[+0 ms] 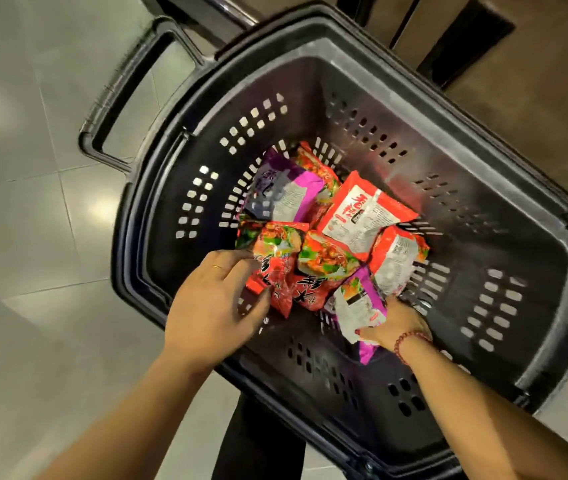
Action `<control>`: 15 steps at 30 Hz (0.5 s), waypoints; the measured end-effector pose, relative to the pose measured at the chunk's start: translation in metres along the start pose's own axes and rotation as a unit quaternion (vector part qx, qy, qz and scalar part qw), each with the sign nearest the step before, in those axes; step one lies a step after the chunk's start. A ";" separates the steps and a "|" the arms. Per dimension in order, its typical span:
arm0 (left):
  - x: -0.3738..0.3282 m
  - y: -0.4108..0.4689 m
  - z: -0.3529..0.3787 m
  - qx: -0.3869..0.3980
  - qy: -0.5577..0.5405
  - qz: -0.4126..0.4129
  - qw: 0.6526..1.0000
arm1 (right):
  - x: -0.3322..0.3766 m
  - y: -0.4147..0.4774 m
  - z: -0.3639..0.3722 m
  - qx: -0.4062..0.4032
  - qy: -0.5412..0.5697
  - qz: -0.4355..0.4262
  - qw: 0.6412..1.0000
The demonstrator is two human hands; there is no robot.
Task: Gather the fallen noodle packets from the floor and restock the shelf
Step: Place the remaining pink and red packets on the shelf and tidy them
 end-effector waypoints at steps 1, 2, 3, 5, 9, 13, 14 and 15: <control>0.000 0.000 0.000 0.002 -0.001 -0.007 1.000 | 0.003 0.000 -0.002 -0.003 -0.004 -0.005 1.000; 0.000 0.000 -0.001 0.003 -0.001 -0.010 1.000 | 0.006 -0.001 -0.006 -0.010 -0.007 -0.010 1.000; 0.000 0.000 0.000 0.005 0.001 -0.012 1.000 | 0.009 -0.002 -0.010 -0.019 -0.007 -0.013 1.000; 0.001 -0.001 0.001 0.010 0.004 -0.018 1.000 | 0.013 -0.010 -0.018 -0.034 0.019 -0.018 0.999; 0.003 0.001 0.004 0.022 0.006 -0.047 0.999 | 0.006 -0.036 -0.046 -0.076 0.143 0.012 0.987; -0.001 0.001 0.005 0.026 0.004 -0.027 0.999 | 0.025 -0.068 -0.084 -0.025 0.387 0.024 0.921; -0.002 0.001 0.006 0.030 0.000 -0.016 0.999 | 0.038 -0.077 -0.089 0.031 0.455 0.027 0.890; -0.003 0.001 0.006 0.030 -0.006 -0.002 1.000 | 0.051 -0.083 -0.092 0.091 0.488 0.027 0.868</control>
Point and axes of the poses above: each hand's wrist, its own y-axis towards the middle knuckle, its own z-axis out of the palm, x = y × z, the point moved 9 cm from there along y, towards the middle knuckle, and after that the axes turned 12 degrees about -x, right-handed, at the moved point
